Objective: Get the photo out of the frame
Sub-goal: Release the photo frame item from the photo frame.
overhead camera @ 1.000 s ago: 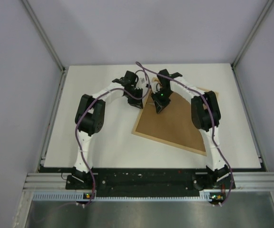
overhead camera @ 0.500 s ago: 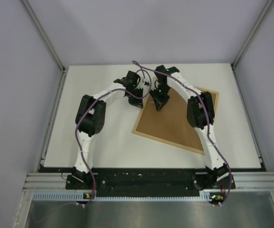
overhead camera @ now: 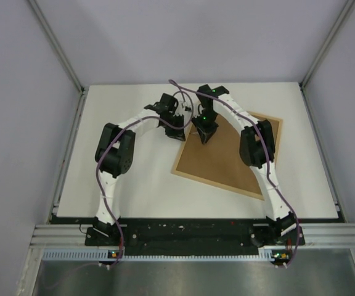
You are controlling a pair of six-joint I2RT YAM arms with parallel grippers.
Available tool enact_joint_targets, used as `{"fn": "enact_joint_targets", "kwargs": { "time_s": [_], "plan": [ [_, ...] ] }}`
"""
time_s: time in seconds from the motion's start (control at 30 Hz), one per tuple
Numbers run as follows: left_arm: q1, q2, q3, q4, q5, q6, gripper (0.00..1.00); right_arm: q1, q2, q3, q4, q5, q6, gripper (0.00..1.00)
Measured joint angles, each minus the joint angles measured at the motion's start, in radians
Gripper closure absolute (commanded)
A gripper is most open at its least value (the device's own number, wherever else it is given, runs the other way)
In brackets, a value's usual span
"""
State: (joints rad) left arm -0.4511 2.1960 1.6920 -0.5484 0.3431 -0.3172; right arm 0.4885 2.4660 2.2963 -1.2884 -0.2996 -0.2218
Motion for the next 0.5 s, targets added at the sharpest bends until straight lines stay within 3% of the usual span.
{"fn": "enact_joint_targets", "kwargs": {
  "time_s": [0.5],
  "plan": [
    [0.125,0.002,-0.146,0.182,0.358,-0.001,0.86,0.022,-0.038,-0.077,0.076,0.0,0.013,1.0]
  ]
}}
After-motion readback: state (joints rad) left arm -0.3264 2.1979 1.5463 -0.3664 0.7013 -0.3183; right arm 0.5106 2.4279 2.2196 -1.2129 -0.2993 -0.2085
